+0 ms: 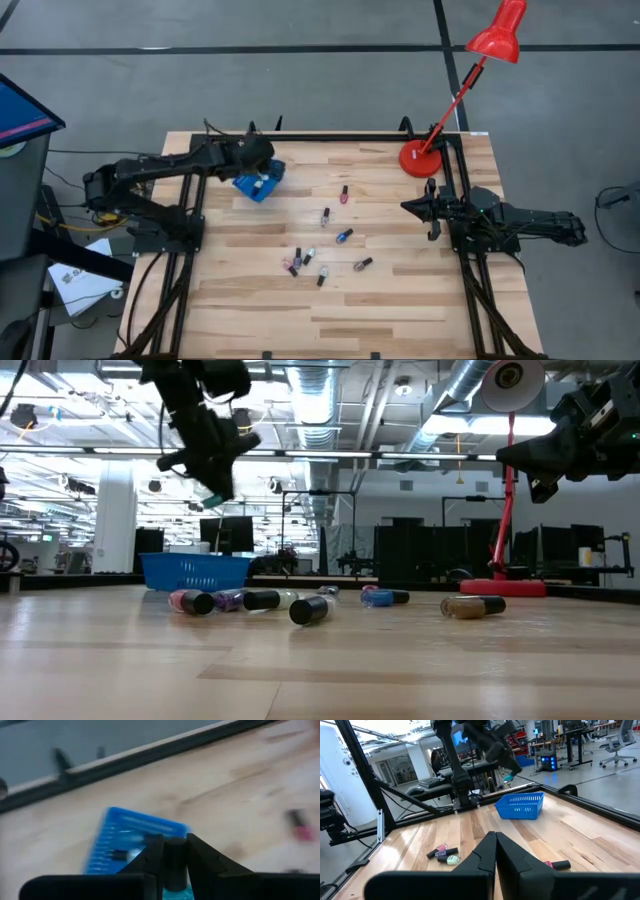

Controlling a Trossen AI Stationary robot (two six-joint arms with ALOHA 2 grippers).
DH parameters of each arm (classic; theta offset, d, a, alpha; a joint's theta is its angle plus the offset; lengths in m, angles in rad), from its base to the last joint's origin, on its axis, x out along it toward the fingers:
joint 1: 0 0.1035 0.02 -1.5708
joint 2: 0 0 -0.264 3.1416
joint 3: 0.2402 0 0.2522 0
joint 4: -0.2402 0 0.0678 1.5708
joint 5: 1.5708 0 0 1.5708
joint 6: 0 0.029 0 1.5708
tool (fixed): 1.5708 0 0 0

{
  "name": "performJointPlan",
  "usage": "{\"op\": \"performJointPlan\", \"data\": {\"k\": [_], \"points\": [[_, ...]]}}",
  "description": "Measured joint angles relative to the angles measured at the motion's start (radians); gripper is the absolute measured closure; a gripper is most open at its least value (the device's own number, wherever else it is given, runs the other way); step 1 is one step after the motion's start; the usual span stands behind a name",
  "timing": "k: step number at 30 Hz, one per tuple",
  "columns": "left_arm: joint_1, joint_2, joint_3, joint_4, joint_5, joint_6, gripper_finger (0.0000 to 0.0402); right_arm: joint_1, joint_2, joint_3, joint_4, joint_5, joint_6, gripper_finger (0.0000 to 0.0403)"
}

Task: Pick & Place Nail Polish
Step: Put the light blue nail polish bottle into the blue bin

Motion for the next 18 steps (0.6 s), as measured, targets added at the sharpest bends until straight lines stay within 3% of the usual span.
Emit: {"op": "performJointPlan", "data": {"k": [8,18], "points": [[0.102,0.072,-0.066,-0.009,0.025,0.098,0.0352,0.000,0.000,0.000,0.000,0.000,0.000,0.0403],[0.125,0.092,-0.171,0.023,0.041,0.098,0.0351,0.000,0.000,0.000,0.000,0.000,0.000,0.0403]]}}
